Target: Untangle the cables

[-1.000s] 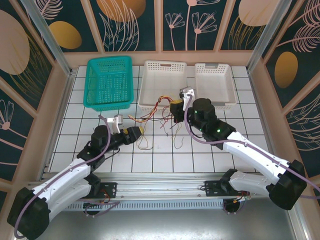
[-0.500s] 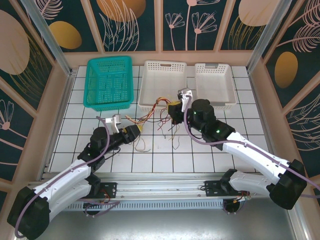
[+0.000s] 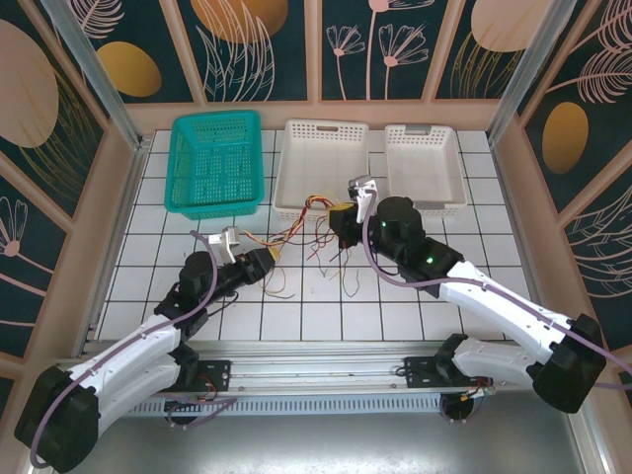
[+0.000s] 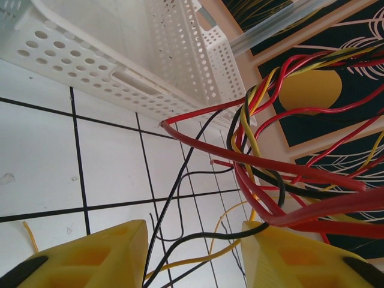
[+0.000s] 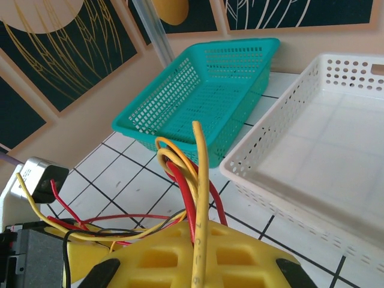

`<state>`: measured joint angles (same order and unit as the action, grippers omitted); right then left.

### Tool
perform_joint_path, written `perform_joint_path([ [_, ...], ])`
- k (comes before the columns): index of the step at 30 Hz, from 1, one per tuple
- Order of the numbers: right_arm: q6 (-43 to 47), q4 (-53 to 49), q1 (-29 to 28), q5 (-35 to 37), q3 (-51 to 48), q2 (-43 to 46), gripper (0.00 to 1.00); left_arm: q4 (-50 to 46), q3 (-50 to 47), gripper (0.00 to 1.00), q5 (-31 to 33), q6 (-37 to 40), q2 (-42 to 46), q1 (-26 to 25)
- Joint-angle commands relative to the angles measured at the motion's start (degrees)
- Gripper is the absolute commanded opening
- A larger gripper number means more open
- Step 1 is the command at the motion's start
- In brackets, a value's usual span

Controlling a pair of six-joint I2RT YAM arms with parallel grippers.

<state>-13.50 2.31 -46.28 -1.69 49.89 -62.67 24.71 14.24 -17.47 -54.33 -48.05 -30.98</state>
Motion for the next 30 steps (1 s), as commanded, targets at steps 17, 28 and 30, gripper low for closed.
perform_joint_path([
  [17, -2.5, 3.9, -1.1, -4.0, -0.6, -0.5, 0.0, 2.1, -1.2, 0.15, 0.8, 0.3, 0.9, -0.3],
  [28, -4.9, 0.0, 1.3, 3.4, -2.4, -1.4, 0.0, -5.3, -1.1, 0.0, 2.3, 0.7, 8.0, -0.3],
  [30, -6.5, -0.7, 3.1, 2.8, -3.2, -2.0, 0.0, -7.7, -0.5, 0.0, 3.0, 1.1, 10.0, -0.3],
])
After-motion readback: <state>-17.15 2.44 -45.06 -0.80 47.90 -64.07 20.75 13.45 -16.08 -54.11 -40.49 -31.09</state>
